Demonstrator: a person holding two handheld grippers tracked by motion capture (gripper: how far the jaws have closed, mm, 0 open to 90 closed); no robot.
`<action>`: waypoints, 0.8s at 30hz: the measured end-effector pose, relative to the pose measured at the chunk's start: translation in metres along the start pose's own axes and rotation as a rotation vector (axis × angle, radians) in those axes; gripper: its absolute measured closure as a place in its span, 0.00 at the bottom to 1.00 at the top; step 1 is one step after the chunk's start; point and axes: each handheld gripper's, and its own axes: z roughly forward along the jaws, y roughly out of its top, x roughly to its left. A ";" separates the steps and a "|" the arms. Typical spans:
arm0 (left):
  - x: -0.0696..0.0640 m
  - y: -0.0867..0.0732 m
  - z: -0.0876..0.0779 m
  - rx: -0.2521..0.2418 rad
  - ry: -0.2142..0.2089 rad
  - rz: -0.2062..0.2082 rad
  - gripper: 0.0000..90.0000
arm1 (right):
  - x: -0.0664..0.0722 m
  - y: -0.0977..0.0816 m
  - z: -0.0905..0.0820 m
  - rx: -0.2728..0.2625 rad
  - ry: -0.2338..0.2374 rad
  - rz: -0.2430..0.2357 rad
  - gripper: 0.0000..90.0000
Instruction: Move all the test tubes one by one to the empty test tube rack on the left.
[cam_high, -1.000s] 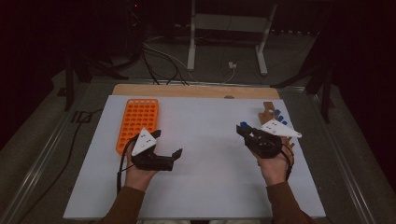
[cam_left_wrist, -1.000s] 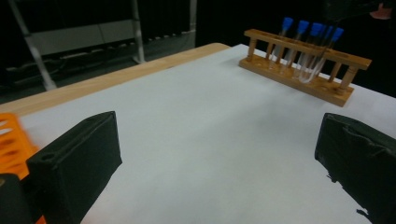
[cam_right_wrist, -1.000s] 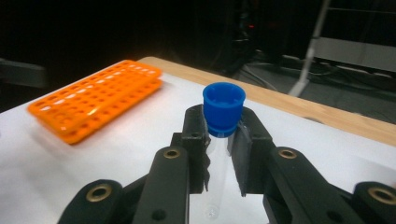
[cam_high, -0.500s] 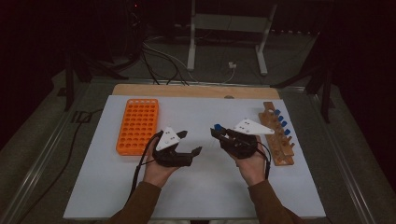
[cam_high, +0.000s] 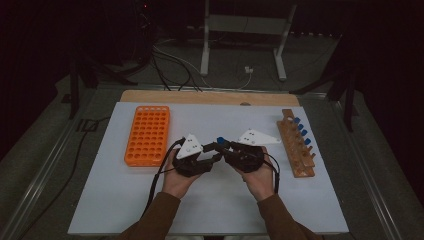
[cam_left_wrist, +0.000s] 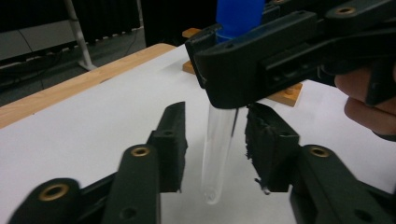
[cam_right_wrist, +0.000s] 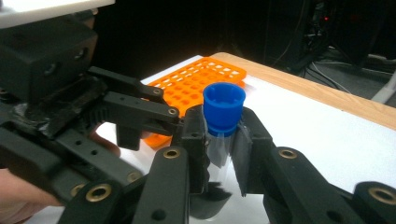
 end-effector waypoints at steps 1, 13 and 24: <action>0.000 0.000 0.000 -0.003 -0.002 0.000 0.73 | 0.000 0.000 0.000 -0.001 0.001 -0.002 0.85; 0.005 -0.001 -0.003 0.005 -0.003 0.005 0.86 | -0.001 0.000 -0.001 -0.002 0.010 0.012 0.38; 0.023 -0.002 -0.021 -0.004 0.057 -0.018 0.86 | -0.018 -0.005 -0.022 -0.033 -0.040 0.039 0.05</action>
